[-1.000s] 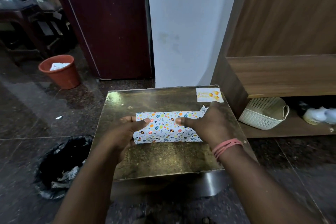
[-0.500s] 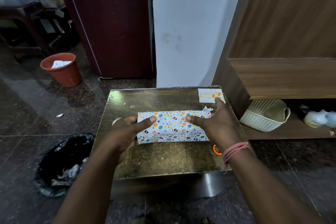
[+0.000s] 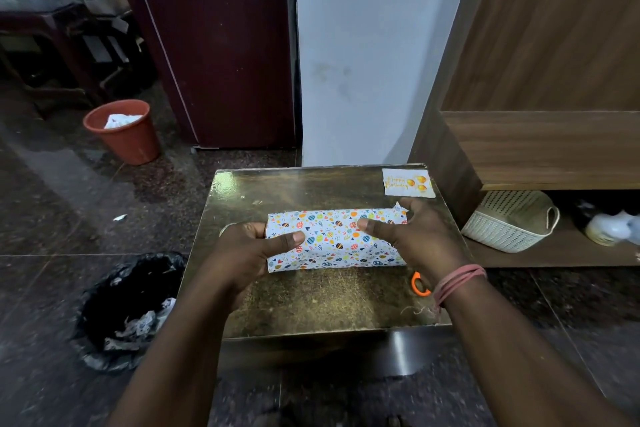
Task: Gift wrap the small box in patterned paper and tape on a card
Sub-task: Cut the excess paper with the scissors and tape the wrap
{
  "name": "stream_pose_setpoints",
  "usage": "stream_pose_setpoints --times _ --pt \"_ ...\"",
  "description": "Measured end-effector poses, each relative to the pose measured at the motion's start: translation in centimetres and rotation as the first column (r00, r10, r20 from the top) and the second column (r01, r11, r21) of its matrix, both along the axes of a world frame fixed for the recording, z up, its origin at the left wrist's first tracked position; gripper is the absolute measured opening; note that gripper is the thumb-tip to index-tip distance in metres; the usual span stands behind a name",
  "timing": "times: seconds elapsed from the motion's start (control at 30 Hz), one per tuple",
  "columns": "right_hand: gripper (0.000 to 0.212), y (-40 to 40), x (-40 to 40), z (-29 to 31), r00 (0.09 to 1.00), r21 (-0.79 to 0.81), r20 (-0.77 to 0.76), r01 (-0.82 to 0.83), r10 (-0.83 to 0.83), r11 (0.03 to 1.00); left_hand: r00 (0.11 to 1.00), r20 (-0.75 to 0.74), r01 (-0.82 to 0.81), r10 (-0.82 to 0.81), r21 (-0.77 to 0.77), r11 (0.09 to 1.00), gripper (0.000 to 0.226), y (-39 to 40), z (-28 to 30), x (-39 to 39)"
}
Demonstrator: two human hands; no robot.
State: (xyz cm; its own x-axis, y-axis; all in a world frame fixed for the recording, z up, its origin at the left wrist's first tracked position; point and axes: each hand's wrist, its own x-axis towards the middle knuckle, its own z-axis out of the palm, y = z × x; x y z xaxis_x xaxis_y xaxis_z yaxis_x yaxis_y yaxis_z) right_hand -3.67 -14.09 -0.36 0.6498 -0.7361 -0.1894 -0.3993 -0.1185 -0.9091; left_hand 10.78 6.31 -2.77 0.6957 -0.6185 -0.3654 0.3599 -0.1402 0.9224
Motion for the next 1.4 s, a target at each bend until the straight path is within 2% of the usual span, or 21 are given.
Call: stream_pose_setpoints --times 0.07,0.23,0.4,0.53,0.6,0.7,0.8,0.87,0.93,1.0,1.03,1.13,1.2,1.3,1.4 --pt "0.096 -0.1 0.1 -0.2 1.0 0.004 -0.004 -0.003 0.003 1.0 1.0 0.015 0.0 0.0 -0.001 1.0 0.036 0.1 0.0 0.0" --pt "0.095 -0.3 0.1 -0.3 1.0 0.036 -0.025 -0.013 0.013 0.999 0.999 0.04 0.012 -0.013 0.015 1.0 0.048 0.2 -0.4 0.3" --pt "0.094 -0.4 0.2 -0.2 0.999 0.059 -0.035 -0.003 0.005 0.998 0.998 0.061 0.004 -0.007 0.047 0.999 0.049 0.1 -0.3 0.1" --pt "0.087 -0.4 0.1 -0.1 0.999 0.007 -0.033 0.003 -0.002 1.0 0.996 0.078 -0.046 0.04 0.076 0.996 0.075 0.0 -0.3 0.0" --pt "0.084 -0.3 0.1 0.0 0.999 -0.037 -0.052 -0.015 0.013 0.999 0.995 0.069 -0.076 0.07 0.091 0.993 0.081 -0.1 -0.4 -0.1" --pt "0.084 -0.4 0.2 -0.1 0.998 -0.067 -0.066 -0.02 0.015 0.998 0.994 0.074 -0.084 0.076 0.105 0.991 0.075 -0.1 -0.5 -0.1" --pt "0.088 -0.5 0.2 -0.1 0.999 0.033 -0.049 0.001 0.001 0.999 0.989 0.097 -0.122 0.112 0.108 0.987 0.064 -0.1 -0.1 -0.2" --pt "0.087 -0.6 0.2 -0.1 0.999 0.052 -0.048 0.008 -0.006 0.999 0.972 0.163 -0.192 0.171 0.128 0.973 0.056 -0.2 -0.1 -0.2" --pt "0.086 -0.6 0.2 -0.1 0.999 0.055 -0.05 0.018 -0.015 0.998 0.893 0.38 -0.333 0.24 0.202 0.921 0.053 -0.3 -0.4 0.0" --pt "0.085 -0.6 0.2 -0.2 0.998 0.051 -0.047 0.032 -0.029 0.998 0.737 0.628 -0.485 0.251 0.232 0.843 0.045 -0.2 -0.3 -0.2" --pt "0.084 -0.5 0.2 -0.2 0.998 0.052 -0.049 0.031 -0.029 0.998 0.661 0.712 -0.512 0.235 0.2 0.835 0.041 -0.3 0.0 -0.5" --pt "0.082 -0.4 0.3 0.0 0.999 0.021 -0.043 0.013 -0.012 1.0 0.468 0.879 -0.418 0.094 0.126 0.9 0.03 -1.2 0.5 -1.3" --pt "0.079 -0.1 0.3 0.3 0.999 -0.006 -0.051 0.007 -0.007 1.0 0.343 0.935 -0.337 -0.087 0.209 0.918 0.042 -2.1 -0.1 -1.7" --pt "0.073 0.1 0.2 0.5 0.998 -0.017 -0.069 -0.007 0.006 1.0 0.421 0.881 -0.206 -0.214 0.323 0.924 0.06 -2.6 -1.1 -1.9" --pt "0.068 0.3 0.0 0.9 0.994 -0.043 -0.097 -0.059 0.055 0.997 0.453 0.87 -0.191 -0.192 0.306 0.933 0.058 -2.8 -1.5 -1.6"
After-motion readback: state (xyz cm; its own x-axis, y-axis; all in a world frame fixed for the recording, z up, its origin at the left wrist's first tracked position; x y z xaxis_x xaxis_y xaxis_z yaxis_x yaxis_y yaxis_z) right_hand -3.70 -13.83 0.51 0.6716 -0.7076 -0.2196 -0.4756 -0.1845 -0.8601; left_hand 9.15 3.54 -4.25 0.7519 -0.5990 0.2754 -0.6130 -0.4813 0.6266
